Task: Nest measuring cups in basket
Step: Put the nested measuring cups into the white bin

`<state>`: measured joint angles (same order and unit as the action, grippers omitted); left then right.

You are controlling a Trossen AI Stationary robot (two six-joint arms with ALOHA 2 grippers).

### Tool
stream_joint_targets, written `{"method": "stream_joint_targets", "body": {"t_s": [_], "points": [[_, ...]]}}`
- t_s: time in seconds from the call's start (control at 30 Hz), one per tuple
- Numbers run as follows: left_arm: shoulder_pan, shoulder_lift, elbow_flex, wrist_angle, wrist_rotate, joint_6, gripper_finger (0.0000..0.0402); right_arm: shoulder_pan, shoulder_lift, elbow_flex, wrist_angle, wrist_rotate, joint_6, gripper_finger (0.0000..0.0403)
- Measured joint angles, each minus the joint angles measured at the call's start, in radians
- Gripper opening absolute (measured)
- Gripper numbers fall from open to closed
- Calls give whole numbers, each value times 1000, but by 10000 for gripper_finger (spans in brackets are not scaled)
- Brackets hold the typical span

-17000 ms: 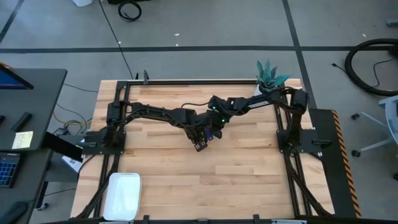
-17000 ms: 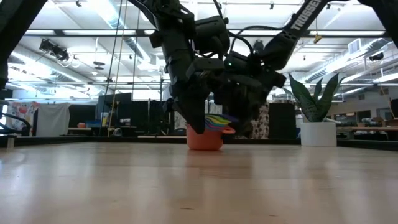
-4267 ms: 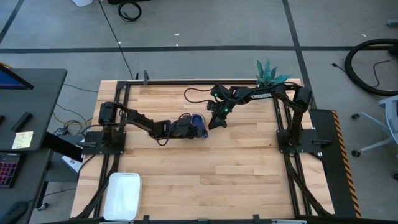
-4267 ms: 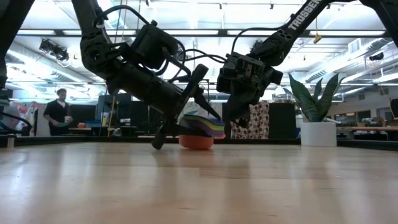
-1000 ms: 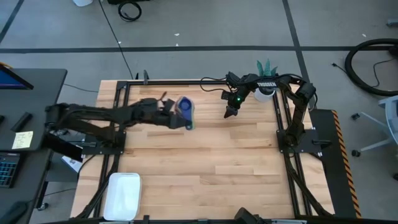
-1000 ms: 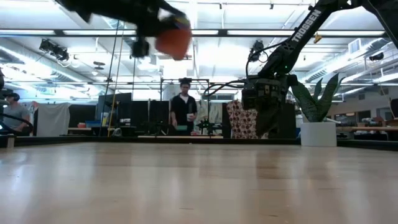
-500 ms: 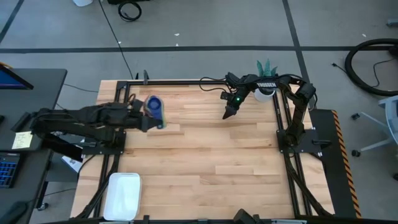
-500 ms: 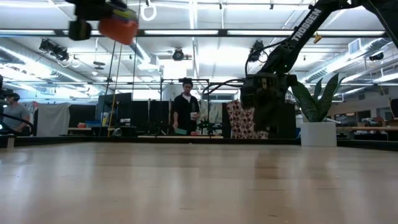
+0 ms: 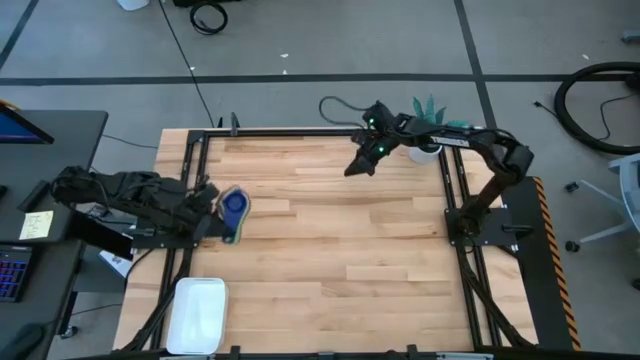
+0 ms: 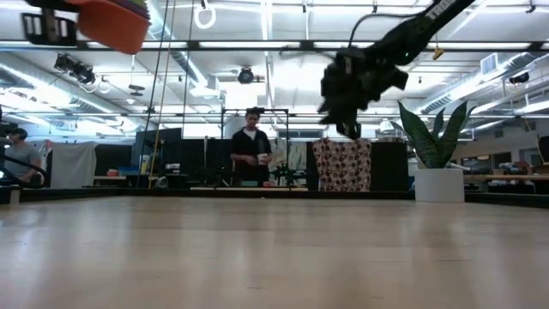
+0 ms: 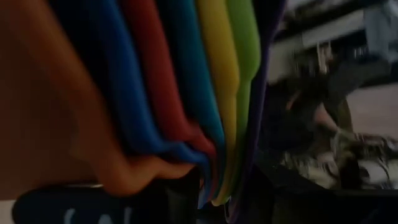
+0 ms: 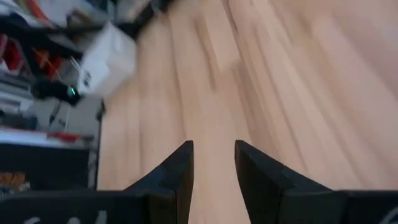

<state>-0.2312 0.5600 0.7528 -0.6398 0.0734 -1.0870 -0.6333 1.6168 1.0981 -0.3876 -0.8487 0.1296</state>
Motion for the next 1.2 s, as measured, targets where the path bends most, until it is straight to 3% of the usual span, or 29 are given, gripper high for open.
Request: {"method": "stream_joint_targets", "body": {"t_s": [0.1,0.2,0.47,0.63,0.97,1.07,1.2], "points": [[-45,2,0,-33,61,-49,85,9,-62,0,92,19,69,122],[-89,3,-1,-40,23,-109,85,20,-122,0,158,62,117,122],[-204,16,-1,84,-387,-180,85,47,-268,0,182,89,132,122],[-278,23,0,193,-497,-122,85,58,-359,0,185,63,99,122],[-362,22,0,164,-468,6,85,69,-457,0,185,64,123,122],[-383,22,0,98,-390,-2,85,83,-462,0,189,95,163,122],[-418,22,0,16,-189,-30,85,117,-458,0,244,176,208,122]]}}
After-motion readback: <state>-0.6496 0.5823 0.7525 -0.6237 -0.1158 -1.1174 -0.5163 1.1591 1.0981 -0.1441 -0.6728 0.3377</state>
